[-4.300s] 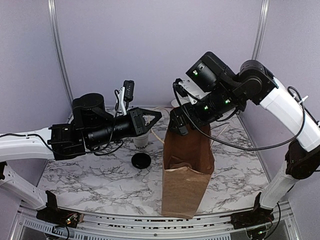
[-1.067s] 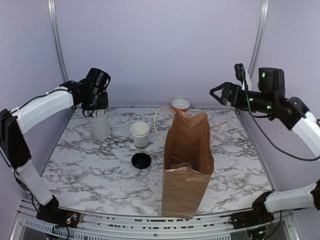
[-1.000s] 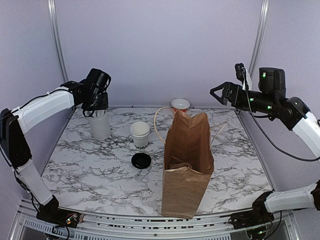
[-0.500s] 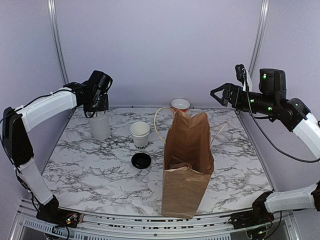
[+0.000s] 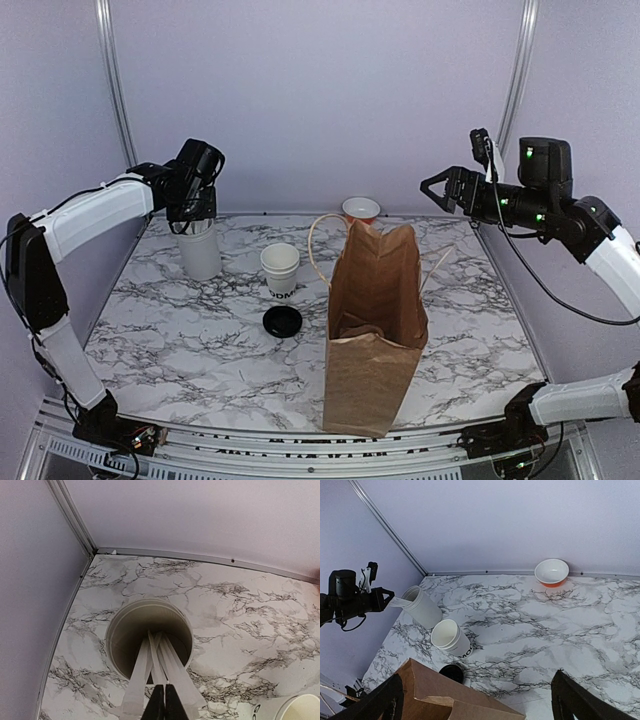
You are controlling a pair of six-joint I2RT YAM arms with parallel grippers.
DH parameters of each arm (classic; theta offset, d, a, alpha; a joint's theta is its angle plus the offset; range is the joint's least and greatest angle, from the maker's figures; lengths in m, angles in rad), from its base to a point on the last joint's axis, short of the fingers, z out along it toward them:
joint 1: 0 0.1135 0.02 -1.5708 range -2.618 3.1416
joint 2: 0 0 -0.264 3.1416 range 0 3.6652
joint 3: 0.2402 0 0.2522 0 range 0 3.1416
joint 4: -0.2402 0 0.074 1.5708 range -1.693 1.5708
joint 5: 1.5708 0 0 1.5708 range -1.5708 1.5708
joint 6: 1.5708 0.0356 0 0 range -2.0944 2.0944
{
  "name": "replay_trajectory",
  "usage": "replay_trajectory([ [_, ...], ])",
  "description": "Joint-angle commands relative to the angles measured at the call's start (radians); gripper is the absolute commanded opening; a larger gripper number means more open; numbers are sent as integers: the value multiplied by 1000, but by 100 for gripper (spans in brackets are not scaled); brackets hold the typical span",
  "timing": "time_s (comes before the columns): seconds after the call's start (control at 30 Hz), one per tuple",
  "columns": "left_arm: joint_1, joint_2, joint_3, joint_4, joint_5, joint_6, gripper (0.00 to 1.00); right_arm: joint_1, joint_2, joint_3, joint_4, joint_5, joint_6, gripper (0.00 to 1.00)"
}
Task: Pack the takeout coffee
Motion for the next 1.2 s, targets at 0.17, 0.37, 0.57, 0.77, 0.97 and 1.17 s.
replay_trajectory([
  [0.17,5,1,40,-18,-28,17,0,-9,-2,6,11,-7,9,99],
  [0.37,6,-40,72,-44,-60,50,0,-9,0,7,14,-4,7,99],
  [0.57,6,-95,71,-67,-87,75,0,-9,11,6,22,-10,9,99],
  [0.77,6,-178,29,-74,-81,74,0,-9,24,8,29,-12,4,99],
  [0.97,5,-275,12,-81,-52,95,0,-9,43,10,29,-4,-4,99],
  [1.17,5,-403,6,-81,-11,83,0,-9,53,14,34,10,-7,99],
])
